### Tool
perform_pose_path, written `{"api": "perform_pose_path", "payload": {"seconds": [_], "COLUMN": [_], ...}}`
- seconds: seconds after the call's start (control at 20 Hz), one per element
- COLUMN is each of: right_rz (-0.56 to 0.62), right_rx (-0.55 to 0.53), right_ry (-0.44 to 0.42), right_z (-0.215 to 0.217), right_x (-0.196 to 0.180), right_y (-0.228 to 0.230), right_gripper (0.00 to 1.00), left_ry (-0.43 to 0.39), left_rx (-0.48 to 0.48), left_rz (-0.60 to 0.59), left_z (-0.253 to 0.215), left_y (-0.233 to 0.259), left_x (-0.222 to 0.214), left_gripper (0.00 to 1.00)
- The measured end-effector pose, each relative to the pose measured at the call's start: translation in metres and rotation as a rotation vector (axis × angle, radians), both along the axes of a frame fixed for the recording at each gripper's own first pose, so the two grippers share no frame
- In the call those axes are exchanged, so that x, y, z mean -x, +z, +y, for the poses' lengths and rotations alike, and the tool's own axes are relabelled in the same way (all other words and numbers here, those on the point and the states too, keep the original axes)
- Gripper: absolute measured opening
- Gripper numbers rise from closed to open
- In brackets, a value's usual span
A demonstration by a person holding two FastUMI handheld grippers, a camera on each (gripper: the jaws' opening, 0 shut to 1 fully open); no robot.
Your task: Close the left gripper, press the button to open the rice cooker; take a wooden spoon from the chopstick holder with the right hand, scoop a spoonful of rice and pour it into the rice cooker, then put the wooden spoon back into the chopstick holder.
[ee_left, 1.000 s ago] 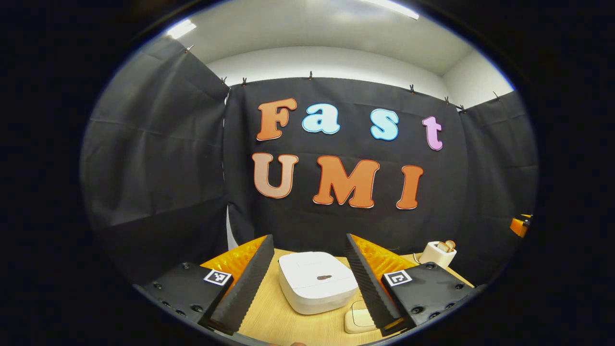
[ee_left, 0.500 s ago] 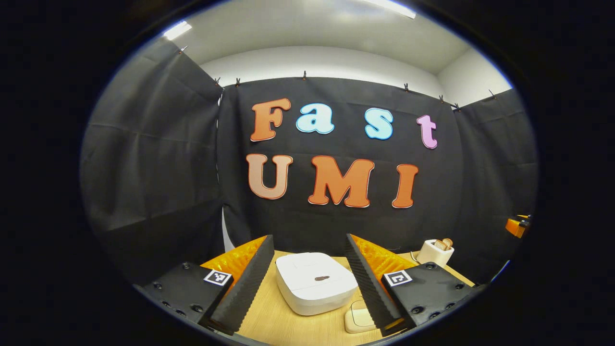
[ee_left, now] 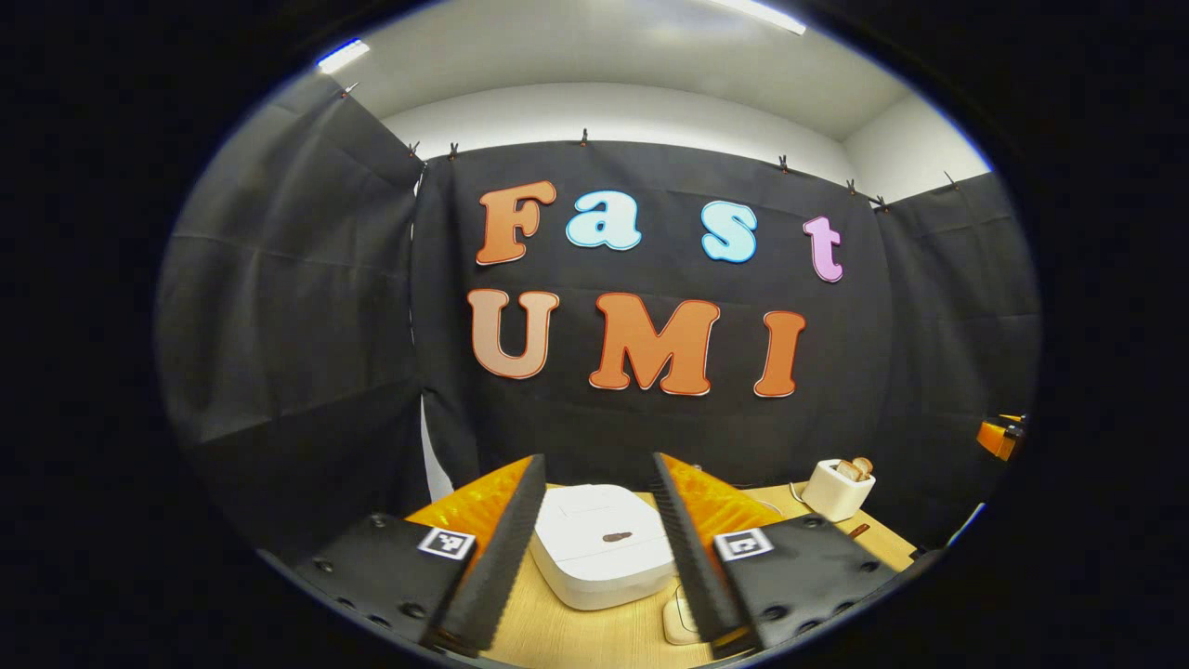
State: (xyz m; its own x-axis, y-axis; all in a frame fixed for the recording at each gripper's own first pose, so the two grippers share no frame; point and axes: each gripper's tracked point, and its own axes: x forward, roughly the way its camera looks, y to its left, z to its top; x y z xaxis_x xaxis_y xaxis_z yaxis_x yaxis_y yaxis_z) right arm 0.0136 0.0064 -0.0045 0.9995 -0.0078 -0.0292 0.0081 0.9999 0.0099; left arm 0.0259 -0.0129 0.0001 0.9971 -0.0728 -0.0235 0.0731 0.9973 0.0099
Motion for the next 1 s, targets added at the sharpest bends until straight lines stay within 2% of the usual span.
{"api": "perform_pose_path", "payload": {"seconds": [0.1,0.15,0.3,0.35,0.4,0.5,0.65,1.0], "right_rz": [0.006,0.008,0.016,0.02,0.023,0.027,0.038,0.077], "right_rx": [0.015,0.022,0.023,0.021,0.019,0.019,0.024,0.039], "right_ry": [-0.003,-0.005,-0.003,-0.004,-0.007,-0.014,-0.032,-0.076], "right_z": [0.0,0.0,0.001,0.001,0.001,-0.001,-0.005,-0.016], "right_x": [-0.003,-0.004,-0.007,-0.009,-0.011,-0.015,-0.019,-0.031], "right_y": [-0.002,-0.003,-0.006,-0.007,-0.008,-0.01,-0.015,-0.028], "right_gripper": [0.95,0.95,0.95,0.95,0.95,0.95,0.95,0.95], "left_ry": [-0.004,0.002,-0.006,-0.01,-0.01,-0.005,-0.056,-0.104], "left_rx": [-0.013,-0.014,-0.029,-0.022,-0.029,-0.029,-0.003,-0.016], "left_rz": [0.004,0.0,0.015,0.015,0.017,0.04,0.085,0.226], "left_z": [-0.002,-0.003,-0.006,-0.003,-0.006,-0.008,-0.024,-0.047], "left_y": [-0.004,-0.001,-0.009,-0.011,-0.011,-0.021,-0.042,-0.111], "left_x": [-0.004,-0.006,-0.014,-0.023,-0.022,-0.031,-0.056,-0.135], "left_gripper": [0.69,0.65,0.2,0.21,0.12,0.04,0.03,0.04]}}
